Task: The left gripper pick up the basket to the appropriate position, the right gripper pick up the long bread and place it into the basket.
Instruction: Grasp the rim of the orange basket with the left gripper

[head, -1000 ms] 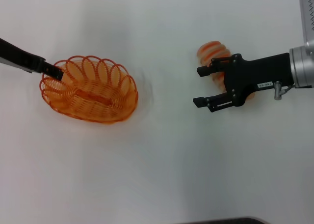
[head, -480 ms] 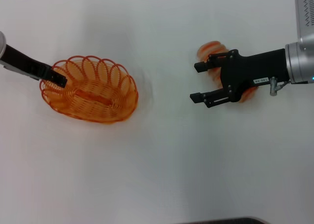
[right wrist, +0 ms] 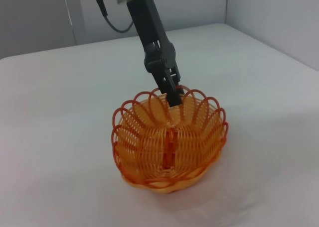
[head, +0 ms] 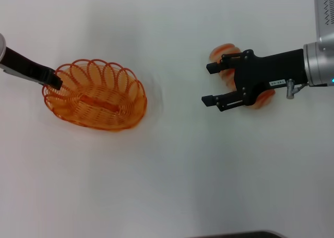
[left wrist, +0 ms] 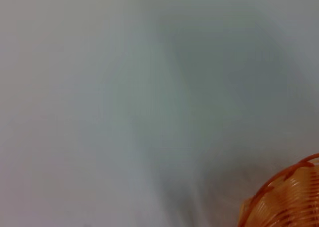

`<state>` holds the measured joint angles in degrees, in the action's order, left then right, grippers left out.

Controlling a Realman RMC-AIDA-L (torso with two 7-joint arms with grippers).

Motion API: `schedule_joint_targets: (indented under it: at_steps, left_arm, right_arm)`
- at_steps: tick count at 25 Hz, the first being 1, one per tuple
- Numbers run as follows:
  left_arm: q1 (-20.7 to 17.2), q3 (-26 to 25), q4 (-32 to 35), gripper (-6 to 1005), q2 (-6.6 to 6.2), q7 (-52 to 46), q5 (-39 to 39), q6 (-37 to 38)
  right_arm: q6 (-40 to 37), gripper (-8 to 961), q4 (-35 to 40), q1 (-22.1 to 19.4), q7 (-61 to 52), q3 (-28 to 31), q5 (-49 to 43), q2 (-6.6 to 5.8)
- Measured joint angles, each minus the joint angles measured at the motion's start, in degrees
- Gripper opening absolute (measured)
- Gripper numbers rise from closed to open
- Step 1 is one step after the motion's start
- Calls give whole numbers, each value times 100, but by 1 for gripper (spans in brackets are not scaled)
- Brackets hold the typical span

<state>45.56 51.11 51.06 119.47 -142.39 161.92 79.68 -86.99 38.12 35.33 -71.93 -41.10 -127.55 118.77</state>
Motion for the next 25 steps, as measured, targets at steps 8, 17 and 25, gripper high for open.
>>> schedule_joint_targets:
  at_steps: [8,17,25]
  left_arm:
    - [-36,-42,40,136,12,39,-97,-4]
    - [-107,-456,214,69,-9,246,-615,371]
    - [-162,-1311,326,70,-23,-362,-638,608]
  right_arm:
    - [34,860,17,6,2,11,12,3]
    - [-94,861,22,4,128,59,232,-22]
    - [-114,858,42,-13,154,85,233,-75]
